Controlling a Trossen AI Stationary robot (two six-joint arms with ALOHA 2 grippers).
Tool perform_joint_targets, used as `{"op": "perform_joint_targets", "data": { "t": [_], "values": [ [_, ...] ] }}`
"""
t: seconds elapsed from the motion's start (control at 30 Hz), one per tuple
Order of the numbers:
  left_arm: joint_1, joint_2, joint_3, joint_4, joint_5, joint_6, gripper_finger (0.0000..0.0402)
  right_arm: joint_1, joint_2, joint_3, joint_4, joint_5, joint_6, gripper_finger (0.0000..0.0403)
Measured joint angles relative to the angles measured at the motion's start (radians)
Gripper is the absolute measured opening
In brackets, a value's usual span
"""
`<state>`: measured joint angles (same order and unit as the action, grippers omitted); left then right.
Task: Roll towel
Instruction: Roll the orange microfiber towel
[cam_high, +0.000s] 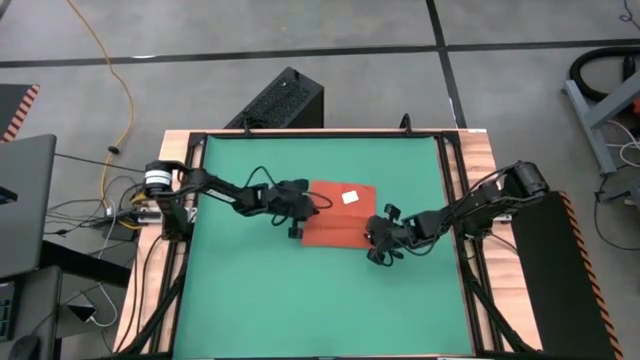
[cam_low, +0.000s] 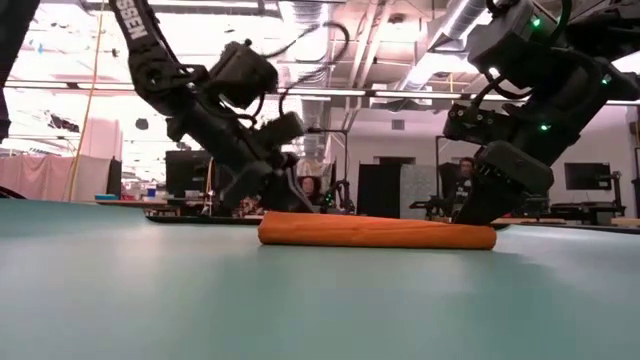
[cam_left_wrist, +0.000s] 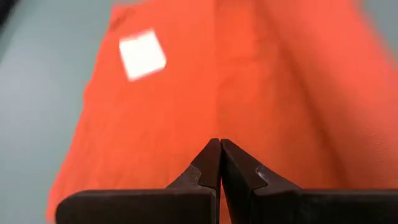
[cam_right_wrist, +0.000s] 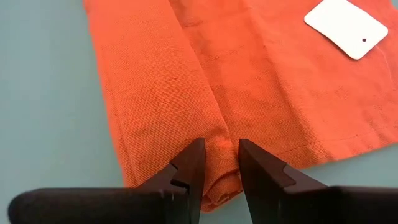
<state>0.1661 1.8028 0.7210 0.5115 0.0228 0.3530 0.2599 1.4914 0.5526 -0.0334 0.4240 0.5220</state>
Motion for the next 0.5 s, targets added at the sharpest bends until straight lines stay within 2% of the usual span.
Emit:
{"op": "perform_joint_targets", "data": {
  "t": [0.1,0.23,0.5],
  "values": [
    [0.023,0.014,0.021,-0.097,-0.004,-0.006,0.0,0.01,0.0,0.0,0.003,-0.003,-0.002,0.012],
    [0.037,0.018,0.032,-0.146,0.062,-0.01,0.0,0.021,0.001,-0.001,0.008,-0.003,-0.002,0.012],
    [0.031,0.018,0.031,-0.246,0.033,-0.071,0.0,0.03,0.001,0.0,-0.016,-0.002,0.041,0.012]
  ]
}}
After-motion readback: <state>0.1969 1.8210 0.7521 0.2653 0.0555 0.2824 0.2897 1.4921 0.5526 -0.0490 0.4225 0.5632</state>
